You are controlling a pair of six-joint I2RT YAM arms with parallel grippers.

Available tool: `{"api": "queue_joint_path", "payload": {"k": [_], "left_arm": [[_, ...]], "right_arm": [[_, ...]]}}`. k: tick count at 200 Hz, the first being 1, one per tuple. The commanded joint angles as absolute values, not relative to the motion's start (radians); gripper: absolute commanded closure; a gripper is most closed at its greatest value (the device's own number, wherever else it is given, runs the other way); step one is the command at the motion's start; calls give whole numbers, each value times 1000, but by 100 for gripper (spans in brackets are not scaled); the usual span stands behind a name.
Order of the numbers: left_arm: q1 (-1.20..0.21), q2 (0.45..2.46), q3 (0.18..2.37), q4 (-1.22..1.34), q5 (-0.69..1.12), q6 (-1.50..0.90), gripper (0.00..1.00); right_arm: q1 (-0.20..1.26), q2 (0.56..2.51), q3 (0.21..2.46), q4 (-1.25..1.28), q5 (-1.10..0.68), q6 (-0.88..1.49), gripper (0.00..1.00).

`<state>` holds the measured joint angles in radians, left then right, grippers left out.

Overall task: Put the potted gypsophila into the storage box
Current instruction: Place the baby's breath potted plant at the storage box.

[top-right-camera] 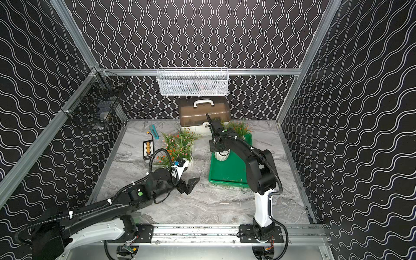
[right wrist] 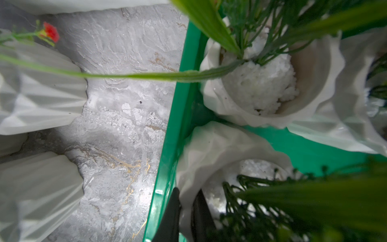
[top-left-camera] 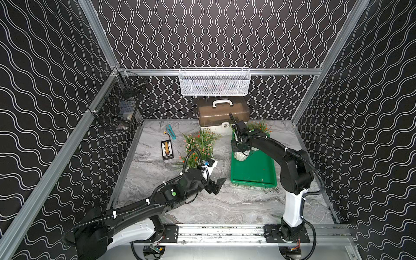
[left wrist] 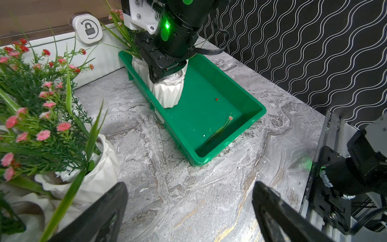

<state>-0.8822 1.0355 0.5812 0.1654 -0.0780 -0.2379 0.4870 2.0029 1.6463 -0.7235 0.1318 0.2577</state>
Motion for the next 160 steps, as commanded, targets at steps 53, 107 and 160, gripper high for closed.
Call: {"api": "queue_joint_path", "payload": {"k": [53,107,160], "left_arm": [[-883,1039,581,190,-88,-234,4],[-882,1036,580,188,-95,-235,4],[-882,1032,580,178,-126,-239,4]], "right_arm": [[486,2051,1682,-692,148,258,90],[486,2039,1682,-698,141,263,81],[488,1861,1586,-700,129,281,62]]}}
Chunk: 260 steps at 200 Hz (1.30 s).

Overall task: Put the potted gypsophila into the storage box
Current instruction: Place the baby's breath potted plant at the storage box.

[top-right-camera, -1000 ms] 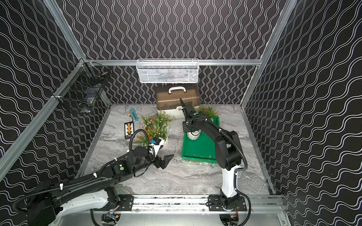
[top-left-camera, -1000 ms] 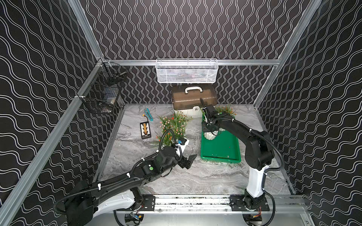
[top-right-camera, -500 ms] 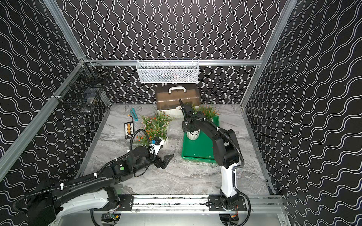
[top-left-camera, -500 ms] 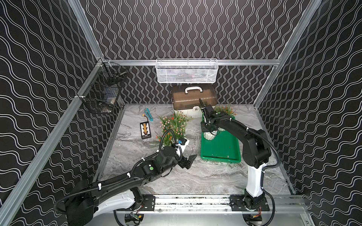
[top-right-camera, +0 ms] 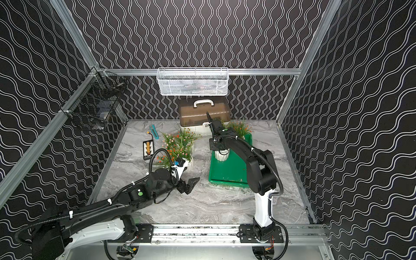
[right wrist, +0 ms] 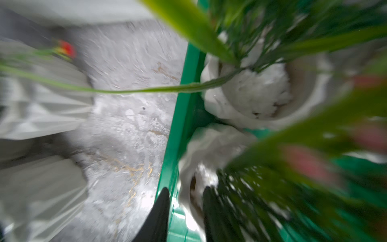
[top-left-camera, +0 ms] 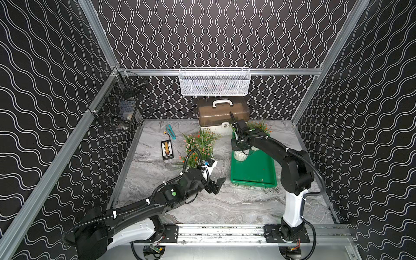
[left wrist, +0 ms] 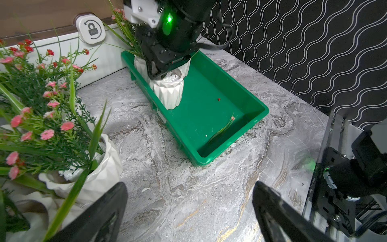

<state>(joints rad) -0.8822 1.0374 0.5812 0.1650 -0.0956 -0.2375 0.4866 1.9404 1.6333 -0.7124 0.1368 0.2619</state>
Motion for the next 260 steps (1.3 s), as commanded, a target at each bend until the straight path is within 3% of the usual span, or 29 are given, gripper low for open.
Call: {"api": "queue_joint_path", "payload": {"k": [1,108,136,194,221,260], "left_arm": [[-882,1032,580,178,-127,-239,4],[-882,1016,619,50,-276,-276,3],[-882,1029,675,-93,-344,-340,4],[-882,942,722,-421,-298,-459,14],[-882,1002,769,-527,-248,-447,19],[-882,1187,831,-456,-221,-432,25]], "right_arm": [[487,1856,1582,-700,128,282,62],[486,1396,1139,-458,-187,362,55],[486,1370,1069,-431,-270,382,55],[486,1306,985,-353,-352,370,56],[486,1293,974,-341,-336,369,57],[485,1308,967,-328,-338,376,57]]}}
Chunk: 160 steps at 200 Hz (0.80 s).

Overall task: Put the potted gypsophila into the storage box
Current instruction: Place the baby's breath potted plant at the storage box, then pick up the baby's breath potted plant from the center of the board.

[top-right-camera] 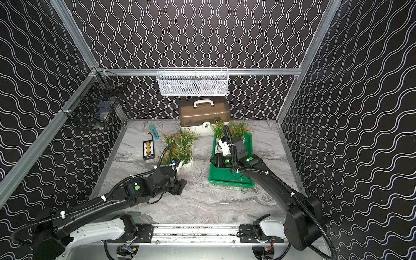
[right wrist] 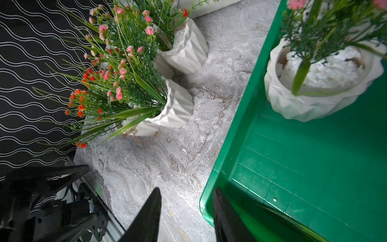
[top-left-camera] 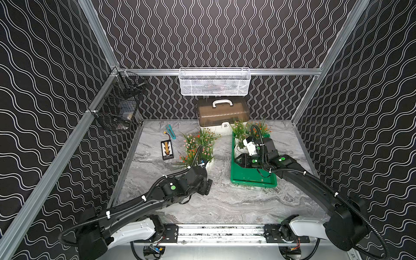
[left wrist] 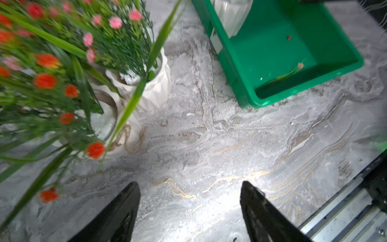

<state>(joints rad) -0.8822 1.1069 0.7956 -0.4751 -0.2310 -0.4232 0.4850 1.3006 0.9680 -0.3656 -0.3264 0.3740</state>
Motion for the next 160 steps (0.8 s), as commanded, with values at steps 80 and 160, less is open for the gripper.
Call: {"api": "queue_joint_path", "payload": {"k": [80,160], "left_arm": [[-861,1534,1076,-406,-329,-282,30],[-734,1702,1212,-435,-214,-182,35]], "right_arm": [[473,1314,967,-365,-271,399,58],[274,1228,906,-347,-466,535,60]]}}
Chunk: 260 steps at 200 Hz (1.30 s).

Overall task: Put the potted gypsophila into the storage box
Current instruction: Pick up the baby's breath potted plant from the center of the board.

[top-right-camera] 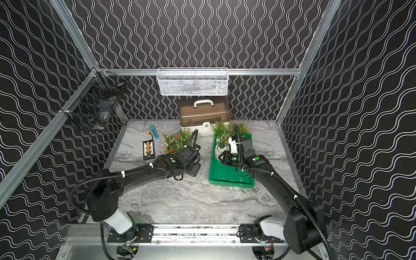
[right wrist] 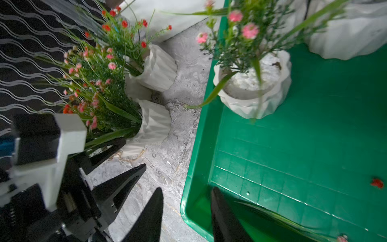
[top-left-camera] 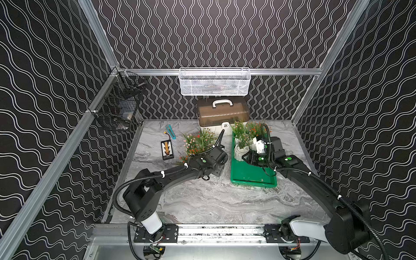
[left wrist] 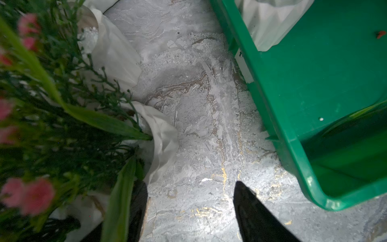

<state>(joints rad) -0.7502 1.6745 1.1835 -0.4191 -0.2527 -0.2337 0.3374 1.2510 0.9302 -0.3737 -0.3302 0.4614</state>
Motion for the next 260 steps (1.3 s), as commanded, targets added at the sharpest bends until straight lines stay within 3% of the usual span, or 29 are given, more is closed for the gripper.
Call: {"api": "queue_joint_path", "payload": {"k": [1,35,112,197,260], "left_arm": [[-733,1704,1213,-435,-214,-182,35],[-723,1749,1242,-452,-249,-163,37],[-722,1813,1300,-465,-324,-149,39],[-722,1870,1342,-510,-386,-133,52],[-716,1901,1344,-509,-394,-137,55]], "right_arm": [[272,1227,906,-346,-471,537,60],[211,1209,896,-339,-568,552,61],[202,1216,900,-345,-578,540,62],[202,1220,897,-335,-579,535,64],[202,1226,897,-336,-575,534,66]]}}
